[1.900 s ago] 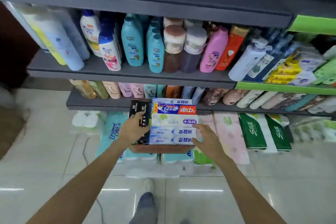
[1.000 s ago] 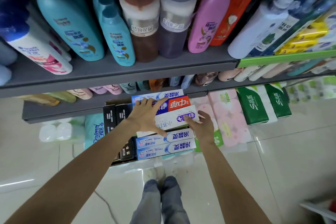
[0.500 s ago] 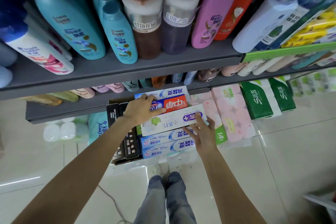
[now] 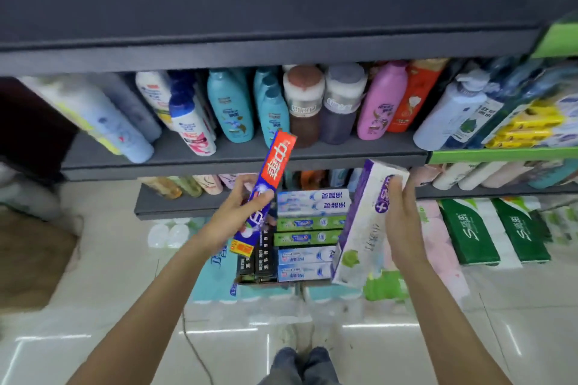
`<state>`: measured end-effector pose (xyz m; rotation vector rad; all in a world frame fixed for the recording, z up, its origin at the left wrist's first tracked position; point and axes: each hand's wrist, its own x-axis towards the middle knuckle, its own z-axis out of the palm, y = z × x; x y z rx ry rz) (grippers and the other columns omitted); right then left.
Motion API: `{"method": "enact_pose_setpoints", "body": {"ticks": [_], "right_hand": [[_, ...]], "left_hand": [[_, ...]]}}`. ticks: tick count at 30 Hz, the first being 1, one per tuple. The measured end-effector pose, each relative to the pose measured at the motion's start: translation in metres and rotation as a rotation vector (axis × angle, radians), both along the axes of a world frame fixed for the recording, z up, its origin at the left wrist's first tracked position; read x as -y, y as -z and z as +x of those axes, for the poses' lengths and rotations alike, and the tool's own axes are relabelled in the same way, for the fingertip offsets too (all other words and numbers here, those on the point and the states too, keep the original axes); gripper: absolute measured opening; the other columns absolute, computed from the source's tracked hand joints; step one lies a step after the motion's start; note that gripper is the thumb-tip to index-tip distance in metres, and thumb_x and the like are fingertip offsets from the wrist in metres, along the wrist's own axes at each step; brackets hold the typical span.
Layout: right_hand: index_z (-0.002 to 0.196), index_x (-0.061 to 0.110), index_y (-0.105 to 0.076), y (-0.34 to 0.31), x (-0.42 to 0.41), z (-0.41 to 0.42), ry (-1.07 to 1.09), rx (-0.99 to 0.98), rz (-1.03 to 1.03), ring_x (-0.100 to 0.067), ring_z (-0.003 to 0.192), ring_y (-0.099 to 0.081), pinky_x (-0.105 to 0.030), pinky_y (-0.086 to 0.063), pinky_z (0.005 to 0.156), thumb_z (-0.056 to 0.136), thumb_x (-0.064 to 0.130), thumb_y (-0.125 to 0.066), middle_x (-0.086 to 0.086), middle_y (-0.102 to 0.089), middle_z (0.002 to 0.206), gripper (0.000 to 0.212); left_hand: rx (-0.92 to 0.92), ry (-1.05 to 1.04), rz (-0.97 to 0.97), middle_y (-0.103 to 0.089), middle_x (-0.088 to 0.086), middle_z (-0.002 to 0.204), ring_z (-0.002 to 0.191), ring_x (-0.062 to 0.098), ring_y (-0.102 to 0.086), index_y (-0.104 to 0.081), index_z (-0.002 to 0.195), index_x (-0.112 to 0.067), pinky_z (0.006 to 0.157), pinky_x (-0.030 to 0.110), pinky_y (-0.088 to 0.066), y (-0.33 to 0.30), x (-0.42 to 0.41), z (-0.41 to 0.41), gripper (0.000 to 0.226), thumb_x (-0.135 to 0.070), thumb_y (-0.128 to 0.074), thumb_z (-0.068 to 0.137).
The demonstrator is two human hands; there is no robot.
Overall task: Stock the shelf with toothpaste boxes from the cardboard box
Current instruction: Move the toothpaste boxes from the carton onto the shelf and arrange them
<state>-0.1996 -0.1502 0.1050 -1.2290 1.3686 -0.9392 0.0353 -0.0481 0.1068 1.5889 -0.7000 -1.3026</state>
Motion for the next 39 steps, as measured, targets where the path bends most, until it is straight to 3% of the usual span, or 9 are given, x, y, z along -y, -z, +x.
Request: {"method": "enact_pose_setpoints", "body": {"ticks": [4, 7, 10, 18, 23, 27, 31, 33, 39], "right_hand": [[0.109, 0.019, -0.049, -0.056, 0.014, 0.007, -0.218, -0.074, -0.273, -0.023, 0.096, -0.053, -0.026, -0.034, 0.075, 0.099, 0.037, -0.036, 0.013, -0.057, 0.090, 0.024], [0.104, 0.027, -0.044, -0.094, 0.029, 0.014, -0.361, -0.142, -0.512, -0.022, 0.071, -0.052, -0.036, -0.040, 0.070, 0.092, 0.049, -0.049, 0.001, -0.059, 0.077, 0.025], [0.109, 0.028, -0.044, -0.143, 0.044, 0.023, -0.514, -0.243, -0.692, -0.008, 0.066, -0.053, -0.024, -0.037, 0.064, 0.083, 0.049, -0.049, 0.021, -0.057, 0.081, 0.034], [0.113, 0.035, -0.048, -0.237, 0.077, 0.051, -0.655, -0.592, -1.104, -0.020, 0.094, -0.058, -0.041, -0.046, 0.082, 0.081, 0.053, -0.054, 0.013, -0.058, 0.104, 0.037], [0.130, 0.031, -0.047, -0.253, 0.138, 0.093, -0.680, -0.801, -1.326, -0.029, 0.096, -0.061, -0.038, -0.047, 0.073, 0.082, 0.065, -0.041, 0.007, -0.055, 0.115, 0.059], [0.136, 0.026, -0.044, -0.251, 0.200, 0.129, -0.766, -0.944, -1.373, -0.024, 0.104, -0.054, -0.034, -0.042, 0.082, 0.092, 0.048, -0.048, 0.001, -0.053, 0.121, 0.050], [0.137, 0.023, -0.044, -0.239, 0.263, 0.158, -0.714, -1.110, -1.306, -0.025, 0.108, -0.049, -0.034, -0.037, 0.091, 0.094, 0.044, -0.047, -0.001, -0.053, 0.126, 0.048], [0.136, 0.026, -0.042, -0.231, 0.289, 0.167, -0.686, -1.190, -1.226, -0.025, 0.113, -0.047, -0.034, -0.033, 0.093, 0.095, 0.044, -0.047, 0.000, -0.051, 0.128, 0.045], [0.146, 0.029, -0.027, -0.210, 0.349, 0.175, -0.578, -1.301, -0.903, -0.023, 0.138, -0.029, -0.039, -0.023, 0.109, 0.099, 0.026, -0.041, 0.000, -0.033, 0.151, 0.049]], "left_hand": [[-0.131, -0.101, -0.027, -0.074, 0.005, 0.078, 0.062, 0.016, -0.070, -0.056, 0.108, -0.012, 0.059, 0.026, -0.057, -0.052, -0.007, -0.007, 0.036, -0.041, -0.050, 0.088], [-0.090, -0.125, -0.101, -0.074, 0.004, 0.081, 0.066, 0.016, -0.070, -0.059, 0.107, -0.014, 0.059, 0.027, -0.058, -0.089, -0.011, -0.009, 0.050, -0.050, -0.060, 0.072], [0.049, -0.159, -0.182, -0.074, -0.002, 0.080, 0.067, 0.015, -0.070, -0.056, 0.108, -0.020, 0.057, 0.025, -0.055, -0.116, -0.011, -0.007, 0.061, -0.044, -0.081, 0.058], [0.368, -0.247, -0.274, -0.073, -0.004, 0.088, 0.074, 0.013, -0.071, -0.056, 0.104, -0.026, 0.067, 0.026, -0.055, -0.186, 0.014, 0.008, 0.039, -0.038, -0.075, 0.071], [0.336, -0.324, -0.325, -0.068, 0.004, 0.105, 0.081, 0.016, -0.067, -0.049, 0.118, -0.025, 0.072, 0.028, -0.053, -0.219, 0.061, 0.037, 0.033, -0.036, -0.060, 0.088], [0.292, -0.301, -0.414, -0.057, -0.002, 0.119, 0.095, 0.019, -0.065, -0.009, 0.143, -0.046, 0.074, 0.030, -0.054, -0.231, 0.114, 0.067, 0.068, -0.030, -0.053, 0.094], [0.380, -0.213, -0.409, -0.056, 0.004, 0.125, 0.099, 0.017, -0.062, -0.040, 0.126, -0.037, 0.088, 0.040, -0.052, -0.233, 0.169, 0.095, 0.032, -0.025, -0.047, 0.097], [0.336, -0.222, -0.367, -0.057, 0.005, 0.119, 0.096, 0.017, -0.061, -0.044, 0.115, -0.035, 0.082, 0.038, -0.052, -0.233, 0.193, 0.107, 0.020, -0.025, -0.044, 0.098], [0.325, -0.157, -0.312, -0.056, 0.004, 0.120, 0.102, 0.017, -0.061, -0.046, 0.122, -0.031, 0.069, 0.027, -0.053, -0.230, 0.235, 0.134, 0.037, -0.017, -0.026, 0.095]]}}
